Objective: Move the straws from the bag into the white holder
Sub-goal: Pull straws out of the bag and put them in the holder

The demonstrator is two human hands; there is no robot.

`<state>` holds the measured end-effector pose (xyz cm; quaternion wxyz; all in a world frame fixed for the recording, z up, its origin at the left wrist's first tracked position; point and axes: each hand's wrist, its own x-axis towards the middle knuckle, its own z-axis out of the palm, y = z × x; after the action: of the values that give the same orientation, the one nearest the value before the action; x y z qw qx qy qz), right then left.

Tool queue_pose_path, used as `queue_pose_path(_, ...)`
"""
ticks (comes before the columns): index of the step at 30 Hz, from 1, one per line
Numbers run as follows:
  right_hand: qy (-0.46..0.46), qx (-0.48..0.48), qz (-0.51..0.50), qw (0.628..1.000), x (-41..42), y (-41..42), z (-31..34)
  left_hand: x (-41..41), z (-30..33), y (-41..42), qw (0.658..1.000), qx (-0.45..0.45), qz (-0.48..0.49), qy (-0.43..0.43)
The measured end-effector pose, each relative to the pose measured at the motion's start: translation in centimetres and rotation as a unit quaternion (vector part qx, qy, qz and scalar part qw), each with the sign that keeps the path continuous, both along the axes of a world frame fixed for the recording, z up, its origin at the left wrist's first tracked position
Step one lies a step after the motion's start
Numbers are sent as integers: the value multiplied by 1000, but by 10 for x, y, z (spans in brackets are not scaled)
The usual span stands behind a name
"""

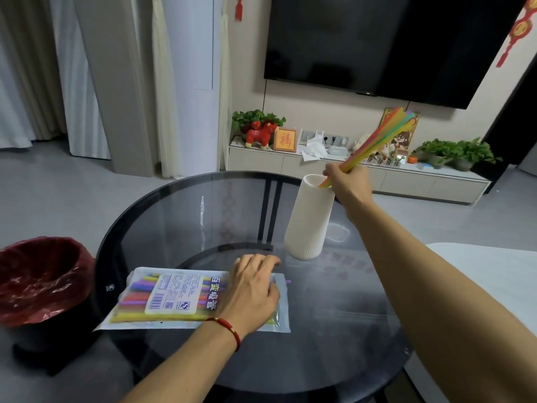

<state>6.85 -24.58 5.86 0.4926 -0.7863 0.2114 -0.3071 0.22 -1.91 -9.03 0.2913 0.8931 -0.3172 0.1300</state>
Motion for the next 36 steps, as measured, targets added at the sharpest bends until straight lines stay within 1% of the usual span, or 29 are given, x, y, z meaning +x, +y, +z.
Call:
queue_pose_path(2, 23, 40, 38, 998, 2, -1, 0, 0, 1, 0, 1000, 11, -4, -6)
queue_pose_path(4, 28, 64, 64, 996, 2, -4, 2, -1, 2, 0, 1000, 23, -6, -6)
queue_pose_path(6, 19, 73, 88, 993, -3, -6, 6, -1, 2, 1, 999, 45, -11, -3)
queue_pose_path(8, 12, 67, 105, 992, -11, -5, 7, 0, 2, 2, 996, 87, -15, 14)
queue_pose_path(10, -10, 54, 90, 994, -24, -1, 7, 2, 1, 4, 987, 148, -27, 49)
queue_pose_path(14, -118, 25, -7, 993, -64, 11, -11, 6, -5, 15, 961, 254, -55, 93)
queue_pose_path(16, -128, 3, -18, 992, -86, 19, -36, 9, -8, 21, 948, 292, -75, 100)
queue_pose_path(17, -111, -9, -1, 994, -96, 22, -51, 10, -8, 23, 945, 301, -81, 96)
queue_pose_path(19, -43, -30, 51, 997, -112, 28, -86, 11, -5, 24, 947, 298, -82, 83)
queue_pose_path(21, 37, -41, 90, 994, -121, 31, -114, 10, 0, 22, 955, 285, -73, 49)
queue_pose_path(23, 103, -16, 136, 985, -125, 36, -130, 8, 4, 20, 957, 283, -61, 26)
queue_pose_path(24, 121, 0, 170, 978, -127, 39, -135, 8, 6, 19, 958, 281, -52, 20)
queue_pose_path(26, 126, 10, 235, 964, -130, 44, -139, 7, 8, 19, 963, 268, -32, 1)
queue_pose_path(29, 111, 15, 291, 950, -133, 52, -140, 6, 13, 19, 968, 247, -34, 2)
queue_pose_path(32, 108, 4, 337, 935, -133, 55, -139, 7, 17, 24, 973, 222, -55, 14)
queue_pose_path(35, 104, -6, 412, 905, -136, 61, -140, 3, 20, 27, 977, 192, -89, 27)
queue_pose_path(36, 100, -8, 419, 902, -135, 65, -142, 2, 21, 27, 977, 190, -95, 23)
